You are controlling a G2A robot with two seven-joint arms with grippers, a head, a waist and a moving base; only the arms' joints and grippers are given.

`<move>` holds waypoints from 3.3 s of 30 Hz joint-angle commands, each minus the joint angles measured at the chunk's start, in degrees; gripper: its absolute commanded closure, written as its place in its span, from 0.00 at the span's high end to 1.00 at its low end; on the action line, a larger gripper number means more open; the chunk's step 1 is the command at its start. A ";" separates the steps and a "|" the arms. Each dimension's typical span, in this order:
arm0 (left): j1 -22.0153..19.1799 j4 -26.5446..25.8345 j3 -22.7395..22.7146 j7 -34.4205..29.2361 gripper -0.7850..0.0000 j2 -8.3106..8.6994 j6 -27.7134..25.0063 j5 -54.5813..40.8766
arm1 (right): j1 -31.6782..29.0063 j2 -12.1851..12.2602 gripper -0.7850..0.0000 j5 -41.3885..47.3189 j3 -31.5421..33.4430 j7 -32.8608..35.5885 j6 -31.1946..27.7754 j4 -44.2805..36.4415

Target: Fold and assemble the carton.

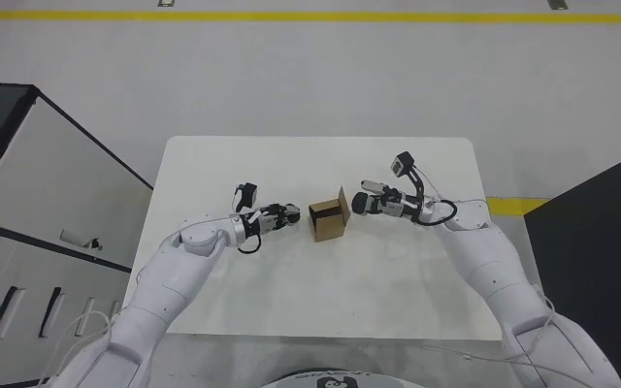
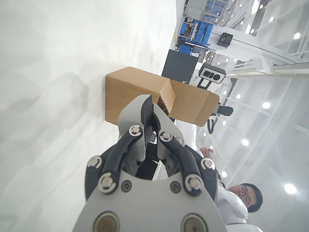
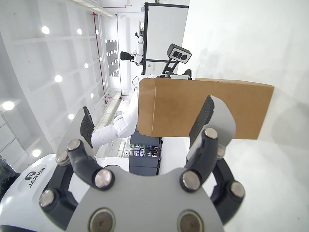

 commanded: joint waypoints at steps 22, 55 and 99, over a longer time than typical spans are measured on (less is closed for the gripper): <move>0.46 2.66 3.80 3.88 0.00 -2.04 0.10 -2.06 | 0.00 0.00 1.00 0.00 0.00 0.00 0.00 0.00; 0.46 2.66 3.80 3.88 0.00 -2.04 0.10 -2.06 | 2.12 2.89 1.00 -19.00 2.81 1.72 4.66 -11.59; 0.46 2.66 3.80 3.88 0.00 -2.04 0.10 -2.06 | 7.22 4.19 0.28 -38.70 -2.03 0.59 12.76 -18.65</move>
